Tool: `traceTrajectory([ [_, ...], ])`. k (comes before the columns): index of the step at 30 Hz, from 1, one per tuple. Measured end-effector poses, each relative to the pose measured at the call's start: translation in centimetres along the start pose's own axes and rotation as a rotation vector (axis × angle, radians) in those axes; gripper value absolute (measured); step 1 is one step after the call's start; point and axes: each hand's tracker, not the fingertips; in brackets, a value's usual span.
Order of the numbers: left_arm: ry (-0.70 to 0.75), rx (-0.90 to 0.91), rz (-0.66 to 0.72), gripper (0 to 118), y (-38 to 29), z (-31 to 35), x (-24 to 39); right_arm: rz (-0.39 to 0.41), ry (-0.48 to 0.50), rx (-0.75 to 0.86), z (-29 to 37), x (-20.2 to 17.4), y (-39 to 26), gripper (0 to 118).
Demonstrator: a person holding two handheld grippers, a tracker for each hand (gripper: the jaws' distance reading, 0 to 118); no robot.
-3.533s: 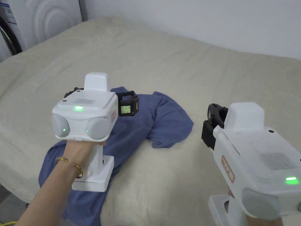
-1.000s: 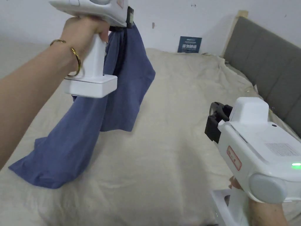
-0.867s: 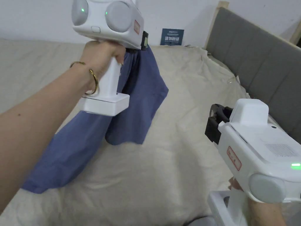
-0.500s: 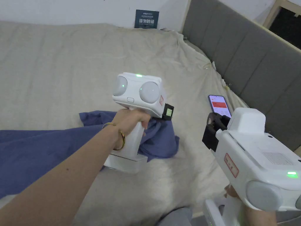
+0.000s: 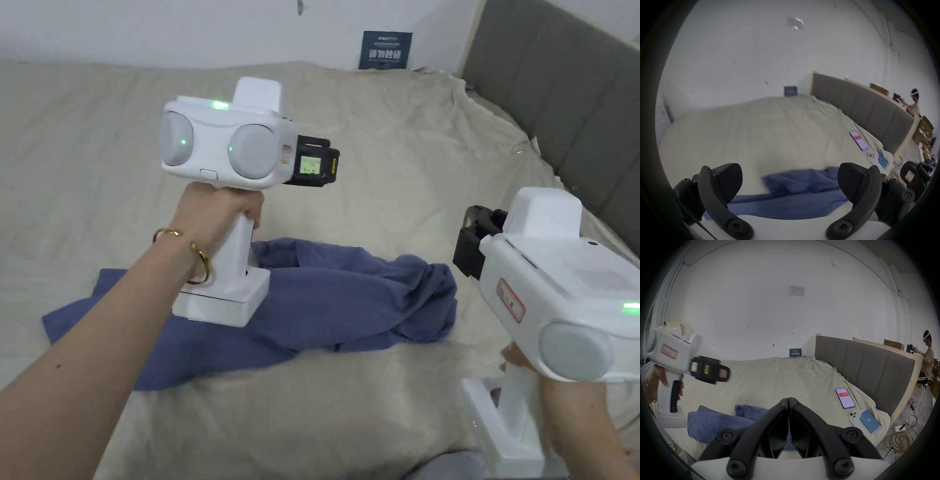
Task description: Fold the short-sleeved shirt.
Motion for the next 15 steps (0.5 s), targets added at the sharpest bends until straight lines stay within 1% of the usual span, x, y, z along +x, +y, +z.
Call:
traceTrajectory([
  [5,0.175,0.17,0.051,118,-1.9,5.4,-5.1,0.021,0.051,0.044,-1.1,-1.9,1.6,0],
  [6,0.209,0.19,0.058,117,-2.7,6.5,-5.8,0.022,0.06,0.051,-1.2,-2.3,1.8,0],
  [8,0.259,0.225,0.05,109,-4.3,8.3,-7.0,0.029,0.075,0.063,-1.0,-3.5,2.2,0],
  [11,0.342,0.264,0.065,87,-7.0,9.9,-8.3,0.039,0.088,0.077,-0.8,-4.7,2.3,0],
  [14,0.364,0.275,0.111,66,-9.6,10.7,-9.0,0.035,0.106,0.082,-0.7,-5.3,2.0,0],
  [15,0.373,0.272,0.127,51,-10.2,10.7,-9.1,0.036,0.108,0.084,-0.6,-5.4,1.8,0],
])
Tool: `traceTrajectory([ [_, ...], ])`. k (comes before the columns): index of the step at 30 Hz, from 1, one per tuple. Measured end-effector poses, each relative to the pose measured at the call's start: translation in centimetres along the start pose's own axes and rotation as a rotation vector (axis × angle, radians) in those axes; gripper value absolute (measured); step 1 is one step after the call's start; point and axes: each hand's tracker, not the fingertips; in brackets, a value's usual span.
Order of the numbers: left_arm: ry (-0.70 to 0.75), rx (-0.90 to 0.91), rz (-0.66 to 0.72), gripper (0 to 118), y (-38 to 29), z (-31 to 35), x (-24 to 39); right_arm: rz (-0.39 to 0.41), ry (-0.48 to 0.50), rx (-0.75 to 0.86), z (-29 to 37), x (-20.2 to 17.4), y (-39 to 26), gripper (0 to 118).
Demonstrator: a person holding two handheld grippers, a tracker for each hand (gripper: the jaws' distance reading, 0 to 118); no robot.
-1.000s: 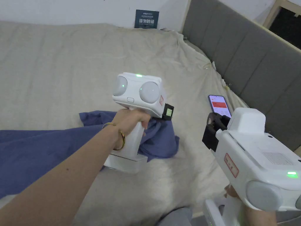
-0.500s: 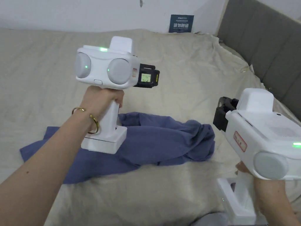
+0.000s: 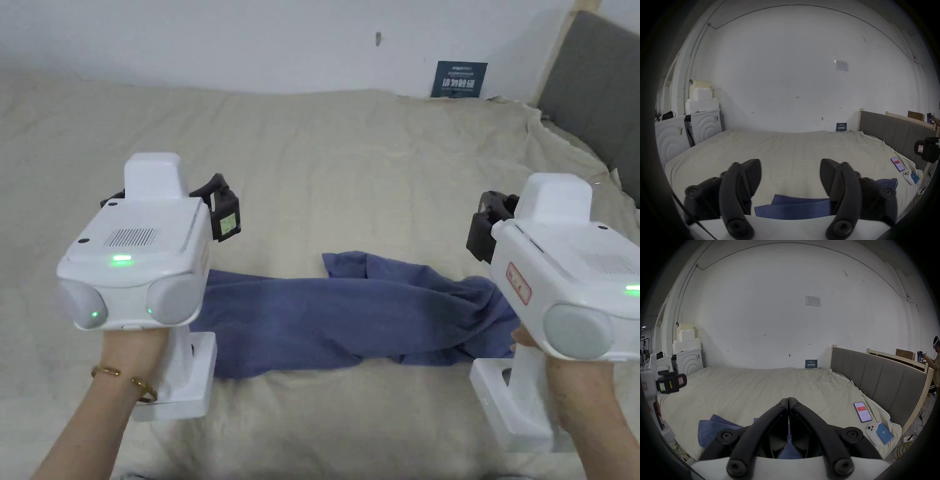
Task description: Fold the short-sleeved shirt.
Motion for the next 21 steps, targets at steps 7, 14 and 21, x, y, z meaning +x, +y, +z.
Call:
traceTrajectory([
  [7,-0.016,-0.036,0.039,4,-2.6,0.9,-0.8,-0.01,-0.007,0.008,1.0,-0.2,-1.8,0],
  [14,-0.032,-0.06,0.051,0,-4.2,1.1,-1.1,-0.018,-0.004,-0.008,2.2,-0.2,-3.1,0],
  [21,-0.032,-0.082,0.074,0,-4.6,0.7,-1.6,-0.022,0.008,-0.116,0.6,0.2,-2.4,1],
])
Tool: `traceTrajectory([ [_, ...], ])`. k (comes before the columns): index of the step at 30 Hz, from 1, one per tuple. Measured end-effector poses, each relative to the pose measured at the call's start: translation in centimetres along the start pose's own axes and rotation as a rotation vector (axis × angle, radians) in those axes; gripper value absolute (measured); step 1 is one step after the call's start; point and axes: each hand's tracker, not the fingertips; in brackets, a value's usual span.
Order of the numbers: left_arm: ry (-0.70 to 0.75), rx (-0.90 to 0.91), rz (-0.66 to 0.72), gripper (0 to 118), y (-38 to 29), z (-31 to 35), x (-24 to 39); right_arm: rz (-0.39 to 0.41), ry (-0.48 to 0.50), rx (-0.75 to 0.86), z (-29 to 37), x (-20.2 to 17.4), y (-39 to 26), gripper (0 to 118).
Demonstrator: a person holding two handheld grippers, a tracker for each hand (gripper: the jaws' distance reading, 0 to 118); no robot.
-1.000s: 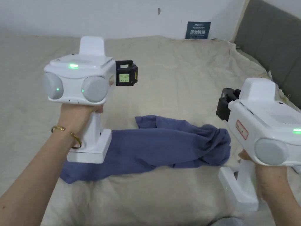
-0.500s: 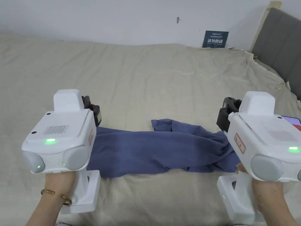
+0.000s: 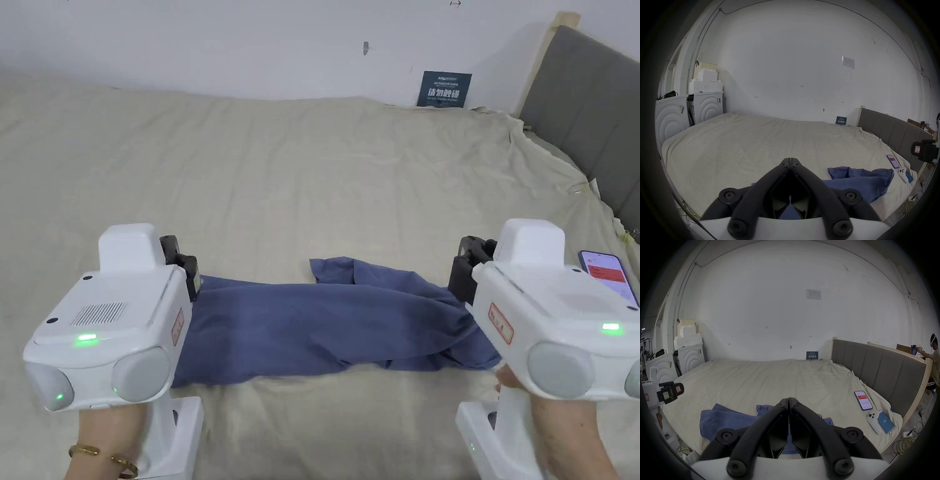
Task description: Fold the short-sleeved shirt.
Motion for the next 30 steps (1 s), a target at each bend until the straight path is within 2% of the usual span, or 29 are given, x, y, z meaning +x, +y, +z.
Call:
traceTrajectory([
  [1,0.0,0.001,-0.004,0,0.1,0.1,-0.1,-0.02,0.004,-0.029,-0.6,0.2,0.5,10],
  [2,-0.001,0.002,-0.004,0,0.1,0.0,-0.2,-0.039,0.022,-0.069,-1.3,0.4,1.2,32],
  [3,-0.002,0.002,-0.004,0,0.2,-0.1,-0.3,-0.042,0.024,-0.091,-2.1,0.7,1.7,71],
  [4,-0.001,0.002,-0.003,0,0.3,-0.2,-0.3,-0.048,0.04,-0.113,-3.2,0.9,2.4,95],
  [5,0.0,-0.001,-0.002,0,0.4,-0.2,-0.4,-0.023,0.039,-0.155,-4.4,1.1,3.1,104],
  [7,-0.002,-0.003,-0.002,0,0.6,-0.6,-0.5,0.022,0.032,-0.197,-6.6,1.1,4.3,105],
  [10,-0.01,-0.009,-0.007,0,0.6,-1.4,-0.7,0.191,0.008,-0.295,-10.6,0.2,5.6,110],
  [12,-0.009,-0.009,0.002,0,0.7,-1.8,-0.7,0.227,0.024,-0.418,-13.5,-0.5,5.9,110],
  [16,-0.014,-0.008,0.015,0,1.0,-2.5,-0.4,0.182,0.068,-0.608,-19.8,-0.7,5.4,110],
  [23,-0.003,-0.02,0.013,0,1.0,-4.7,-0.4,0.111,0.051,-0.752,-27.7,-1.5,2.3,102],
  [26,0.004,-0.032,0.014,0,1.0,-5.4,-0.3,0.118,0.034,-0.823,-30.3,-1.5,0.3,96],
  [30,0.004,-0.048,0.024,0,0.7,-6.4,-0.6,0.094,-0.062,-0.88,-32.4,-0.6,-1.8,78],
])
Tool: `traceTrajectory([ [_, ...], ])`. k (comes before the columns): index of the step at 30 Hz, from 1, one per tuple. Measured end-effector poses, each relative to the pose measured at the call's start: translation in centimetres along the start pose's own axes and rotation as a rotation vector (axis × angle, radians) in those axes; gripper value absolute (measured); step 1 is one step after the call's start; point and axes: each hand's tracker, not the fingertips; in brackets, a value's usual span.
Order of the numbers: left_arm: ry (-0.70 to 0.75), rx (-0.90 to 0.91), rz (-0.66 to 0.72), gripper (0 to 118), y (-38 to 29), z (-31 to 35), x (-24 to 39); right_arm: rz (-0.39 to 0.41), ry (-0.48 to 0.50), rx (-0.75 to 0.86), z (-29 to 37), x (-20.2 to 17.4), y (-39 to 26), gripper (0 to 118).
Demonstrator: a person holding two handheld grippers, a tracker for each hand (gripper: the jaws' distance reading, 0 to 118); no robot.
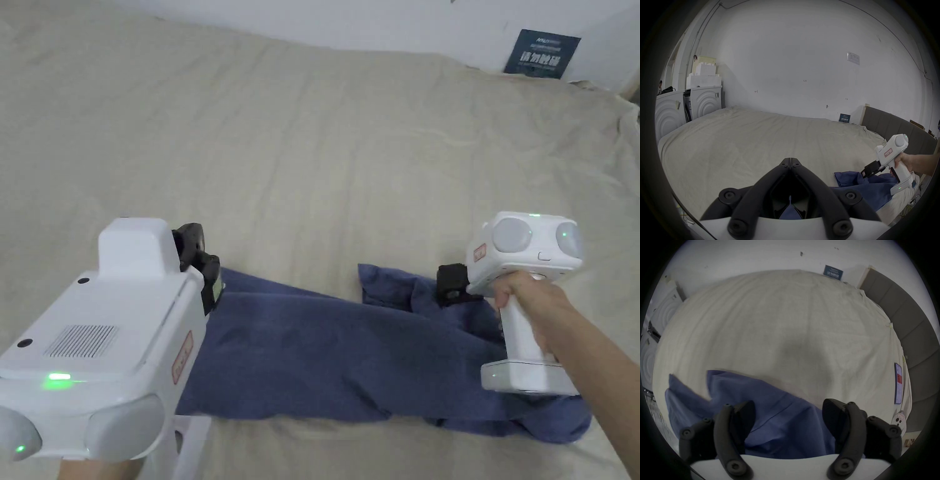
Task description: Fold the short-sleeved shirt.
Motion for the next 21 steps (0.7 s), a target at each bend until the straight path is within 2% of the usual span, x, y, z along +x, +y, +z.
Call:
traceTrajectory([
  [2,0.005,-0.013,-0.004,0,-0.4,-0.6,-0.2,-0.022,0.0,-0.021,-1.1,0.5,-0.1,61],
  [3,0.005,-0.02,-0.004,0,-0.6,-0.9,-0.3,-0.031,0.01,-0.027,-1.4,0.6,-0.3,47],
  [5,0.005,-0.035,0.004,0,-0.9,-1.3,-0.5,-0.071,0.064,-0.043,-1.8,0.8,-0.7,28],
  [6,0.007,-0.042,0.008,0,-1.0,-1.4,-0.6,-0.077,0.084,-0.037,-1.7,0.8,-0.8,11],
  [8,0.013,-0.061,0.019,0,-1.0,-1.7,-0.8,-0.076,0.096,-0.022,-1.2,0.7,-0.8,10],
  [10,0.011,-0.096,0.036,0,-0.7,-2.1,-1.0,-0.02,0.093,0.013,-0.3,0.7,-0.7,10],
  [11,0.007,-0.115,0.044,8,-0.3,-2.3,-1.1,-0.008,0.093,0.045,0.5,0.7,-0.7,10],
  [12,0.007,-0.125,0.043,22,0.1,-2.6,-1.3,-0.003,0.096,0.077,1.4,0.8,-0.7,10],
  [13,0.014,-0.145,0.038,32,0.6,-3.1,-1.5,-0.001,0.113,0.106,2.4,0.9,-0.7,10],
  [14,0.001,-0.172,0.041,37,1.3,-3.8,-1.8,-0.013,0.137,0.137,3.4,1.3,-0.6,10],
  [15,-0.006,-0.187,0.045,37,1.9,-4.4,-2.2,-0.024,0.147,0.158,4.3,1.5,-0.6,10],
  [17,-0.053,-0.251,0.06,73,3.5,-6.3,-2.9,-0.031,0.16,0.21,6.4,2.0,-0.8,10],
  [18,-0.062,-0.282,0.059,96,4.1,-7.2,-3.3,-0.036,0.163,0.227,7.1,2.2,-0.8,10],
  [19,-0.071,-0.316,0.058,109,4.8,-8.1,-3.6,-0.048,0.168,0.252,8.0,2.4,-1.0,10],
  [20,-0.072,-0.353,0.059,118,5.4,-9.3,-3.9,-0.06,0.177,0.274,8.8,2.6,-1.1,10],
  [21,-0.073,-0.371,0.054,118,5.8,-10.2,-4.3,-0.069,0.182,0.288,9.5,2.8,-1.3,10],
])
